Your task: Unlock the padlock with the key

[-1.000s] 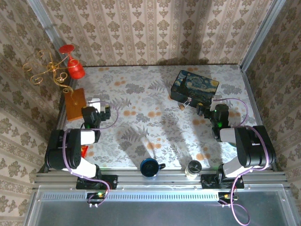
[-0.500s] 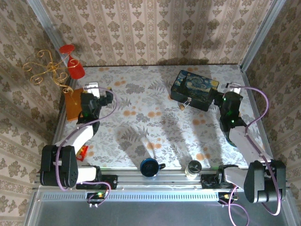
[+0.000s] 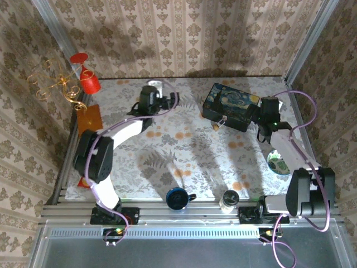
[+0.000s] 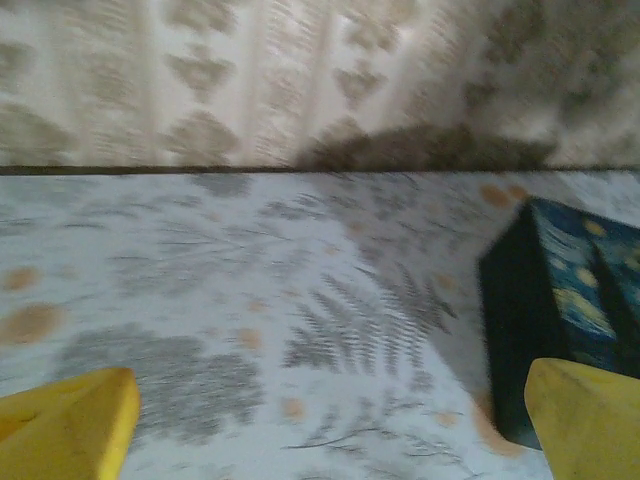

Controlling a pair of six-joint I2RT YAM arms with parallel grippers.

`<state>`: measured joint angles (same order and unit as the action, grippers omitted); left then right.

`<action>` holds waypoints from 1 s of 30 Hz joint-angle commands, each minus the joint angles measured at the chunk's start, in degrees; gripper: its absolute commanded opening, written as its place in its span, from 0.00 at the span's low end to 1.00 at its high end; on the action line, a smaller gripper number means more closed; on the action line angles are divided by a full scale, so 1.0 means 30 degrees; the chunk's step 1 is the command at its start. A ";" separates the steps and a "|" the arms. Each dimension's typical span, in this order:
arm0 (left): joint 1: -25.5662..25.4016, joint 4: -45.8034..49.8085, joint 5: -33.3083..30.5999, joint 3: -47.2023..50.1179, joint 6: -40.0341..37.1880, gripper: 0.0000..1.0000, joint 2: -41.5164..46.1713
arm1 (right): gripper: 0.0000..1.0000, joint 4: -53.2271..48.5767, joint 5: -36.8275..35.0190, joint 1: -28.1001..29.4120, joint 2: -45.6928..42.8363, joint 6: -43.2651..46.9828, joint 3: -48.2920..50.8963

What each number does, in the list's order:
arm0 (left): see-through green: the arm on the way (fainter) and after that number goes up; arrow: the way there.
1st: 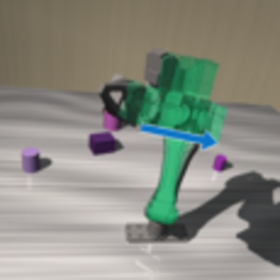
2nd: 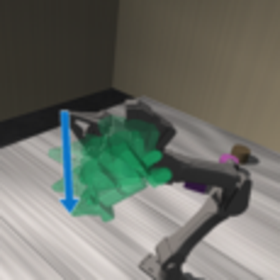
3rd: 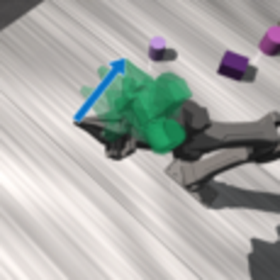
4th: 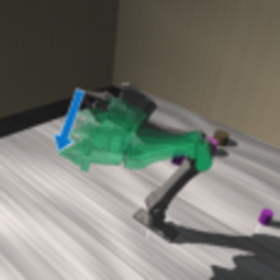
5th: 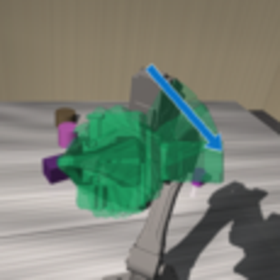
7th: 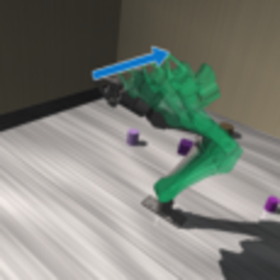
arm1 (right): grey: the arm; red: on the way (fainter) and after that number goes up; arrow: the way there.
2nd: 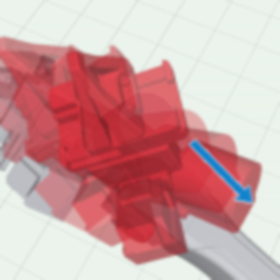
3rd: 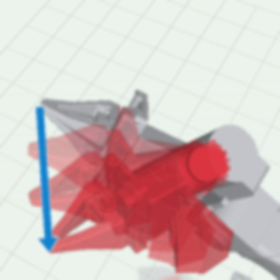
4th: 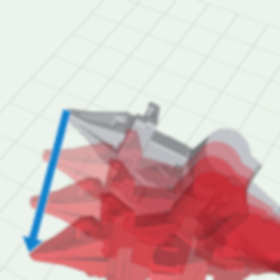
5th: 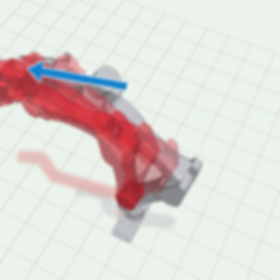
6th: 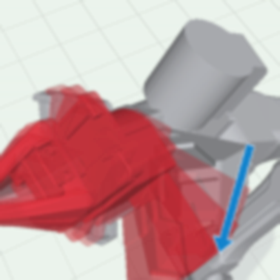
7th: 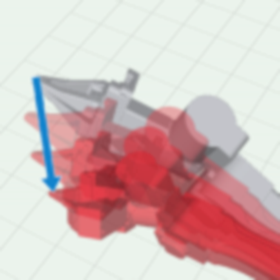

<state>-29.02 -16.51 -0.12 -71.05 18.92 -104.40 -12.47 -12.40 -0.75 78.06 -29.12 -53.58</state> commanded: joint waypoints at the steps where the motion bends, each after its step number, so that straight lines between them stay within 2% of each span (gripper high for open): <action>1: -0.0643 0.2001 0.2163 -0.2234 0.1138 1.00 -0.2014 | 0.87 -0.0924 0.0887 -0.0100 0.1516 -0.1074 -0.1241; 4: -0.0939 0.2076 0.3532 -0.3794 0.2010 1.00 -0.3571 | 0.86 -0.1011 0.0941 -0.0100 0.2603 -0.0901 -0.1863; 10: -0.1741 0.2793 0.4640 -0.6275 0.2645 0.91 -0.5608 | 0.83 -0.0926 0.1661 -0.0247 0.4729 -0.0954 -0.3000; 18: -0.2848 0.4441 0.5706 -0.9562 0.2443 0.86 -0.8091 | 0.76 -0.0744 0.3139 -0.0217 0.7380 -0.0785 -0.4770; 23: -0.3071 0.6060 0.5307 -1.1281 0.2072 0.82 -0.9325 | 0.69 -0.0711 0.4217 0.0138 0.8524 -0.0302 -0.5644; 30: -0.3065 0.6822 0.3948 -1.1048 0.1760 0.71 -0.9367 | 0.67 -0.0821 0.4396 0.1467 0.9487 0.0316 -0.6450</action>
<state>-38.41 1.34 13.82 -103.26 25.61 -132.46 -13.52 -2.74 1.32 104.16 -30.02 -71.42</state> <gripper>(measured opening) 0.722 0.674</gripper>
